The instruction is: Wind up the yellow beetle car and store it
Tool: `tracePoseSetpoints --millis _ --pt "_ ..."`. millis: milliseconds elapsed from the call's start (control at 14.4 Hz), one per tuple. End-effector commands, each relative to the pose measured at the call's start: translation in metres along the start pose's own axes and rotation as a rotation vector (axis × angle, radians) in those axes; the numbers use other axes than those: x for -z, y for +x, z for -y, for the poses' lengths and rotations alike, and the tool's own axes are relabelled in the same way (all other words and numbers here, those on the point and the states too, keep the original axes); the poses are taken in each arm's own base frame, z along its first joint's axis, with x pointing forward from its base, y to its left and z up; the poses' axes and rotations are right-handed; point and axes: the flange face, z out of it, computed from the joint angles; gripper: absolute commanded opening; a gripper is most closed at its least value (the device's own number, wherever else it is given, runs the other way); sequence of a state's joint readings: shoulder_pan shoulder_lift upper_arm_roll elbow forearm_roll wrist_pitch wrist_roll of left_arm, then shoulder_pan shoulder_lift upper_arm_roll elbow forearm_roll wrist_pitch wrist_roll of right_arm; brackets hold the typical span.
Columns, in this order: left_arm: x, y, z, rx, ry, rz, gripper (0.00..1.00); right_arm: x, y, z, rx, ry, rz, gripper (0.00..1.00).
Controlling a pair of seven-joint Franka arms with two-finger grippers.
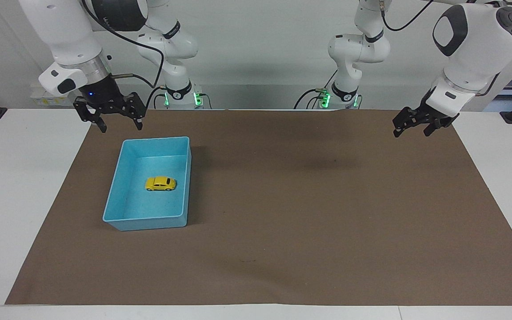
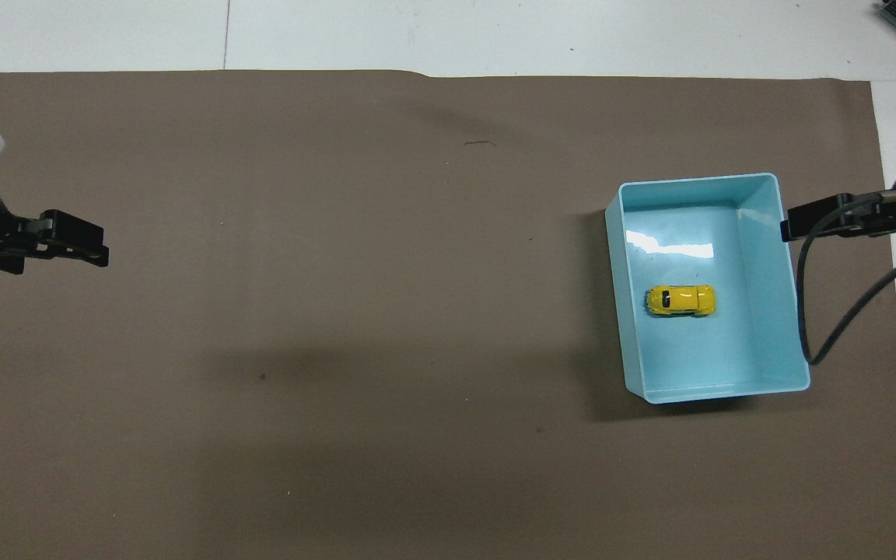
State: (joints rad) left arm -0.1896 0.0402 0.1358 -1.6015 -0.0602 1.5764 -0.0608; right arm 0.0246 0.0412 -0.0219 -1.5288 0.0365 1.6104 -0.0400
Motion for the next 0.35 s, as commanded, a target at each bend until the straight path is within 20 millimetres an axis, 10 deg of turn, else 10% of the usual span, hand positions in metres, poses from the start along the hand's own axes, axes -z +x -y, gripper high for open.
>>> tracePoseSetpoints --millis 0,278 --pt "0.0040 0.0019 0.0021 0.003 -0.004 0.008 1.00 -0.0003 -0.0045 -0.0072 -0.005 0.028 0.009 1.00" --pt "0.0040 0.0019 0.0021 0.004 -0.004 0.008 1.00 0.0007 -0.0047 -0.0082 -0.003 0.009 0.006 1.00"
